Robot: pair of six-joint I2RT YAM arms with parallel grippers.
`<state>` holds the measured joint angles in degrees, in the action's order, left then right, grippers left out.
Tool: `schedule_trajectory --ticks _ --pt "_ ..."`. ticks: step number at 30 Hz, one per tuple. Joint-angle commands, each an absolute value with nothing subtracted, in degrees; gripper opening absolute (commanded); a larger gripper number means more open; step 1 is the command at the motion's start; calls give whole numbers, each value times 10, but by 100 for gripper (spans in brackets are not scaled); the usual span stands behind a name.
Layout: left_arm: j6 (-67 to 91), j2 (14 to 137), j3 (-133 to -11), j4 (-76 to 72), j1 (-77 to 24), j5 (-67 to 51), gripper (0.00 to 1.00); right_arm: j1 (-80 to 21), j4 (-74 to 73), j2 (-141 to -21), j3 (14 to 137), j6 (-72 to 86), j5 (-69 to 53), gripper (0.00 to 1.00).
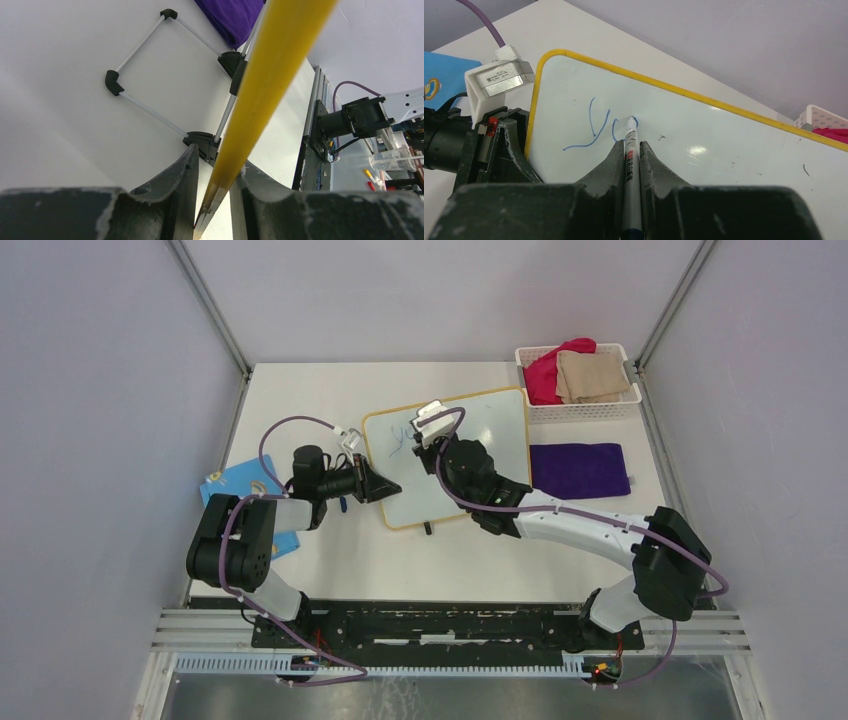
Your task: Write a sentence on the whiteboard
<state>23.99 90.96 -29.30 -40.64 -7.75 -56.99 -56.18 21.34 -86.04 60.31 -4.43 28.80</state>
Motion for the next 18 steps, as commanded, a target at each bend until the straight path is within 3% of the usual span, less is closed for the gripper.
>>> schedule_trajectory --ticks 1,18 --pt "191 908 -301 -382 -80 -535 34 -560 225 -868 629 -48 276 0" --pt "183 908 -305 -369 -81 -531 34 -560 210 -855 604 -34 247 0"
